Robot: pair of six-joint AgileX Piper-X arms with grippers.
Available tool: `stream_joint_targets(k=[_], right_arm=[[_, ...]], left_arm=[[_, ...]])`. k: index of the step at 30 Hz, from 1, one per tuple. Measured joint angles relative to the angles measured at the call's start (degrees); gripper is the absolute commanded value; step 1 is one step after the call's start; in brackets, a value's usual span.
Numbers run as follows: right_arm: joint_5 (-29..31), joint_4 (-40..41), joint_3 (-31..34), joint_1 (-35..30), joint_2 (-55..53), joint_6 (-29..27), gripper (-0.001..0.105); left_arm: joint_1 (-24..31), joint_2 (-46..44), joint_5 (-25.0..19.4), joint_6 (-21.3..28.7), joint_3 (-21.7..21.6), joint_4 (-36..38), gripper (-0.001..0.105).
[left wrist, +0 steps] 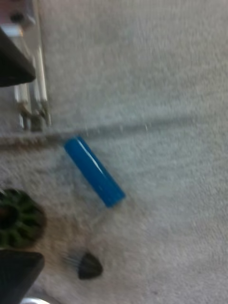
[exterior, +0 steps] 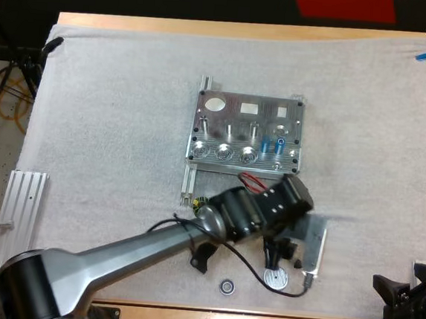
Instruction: Load cells from left to right
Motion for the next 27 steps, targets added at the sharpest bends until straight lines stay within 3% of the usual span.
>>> stream_joint_targets(k=[7, 16, 21, 27], right_arm=[[-0.47, 0.0, 0.0, 0.0, 0.0, 0.0, 0.07], [-0.62, 0.0, 0.0, 0.0, 0.0, 0.0, 0.07], [-0.62, 0.0, 0.0, 0.0, 0.0, 0.0, 0.07], [-0.68, 0.0, 0.0, 0.0, 0.0, 0.0, 0.07]], left_arm=[[-1.42, 5.89, -0.02, -9.31, -3.84, -0.11, 0.069], [-1.42, 14.88, -0.39, -23.59, -14.11, 5.77, 0.069], [-1.42, 18.29, -0.68, -34.94, -17.54, 7.37, 0.069], [-2.05, 21.72, -2.87, -37.86, -20.07, 7.38, 0.069]])
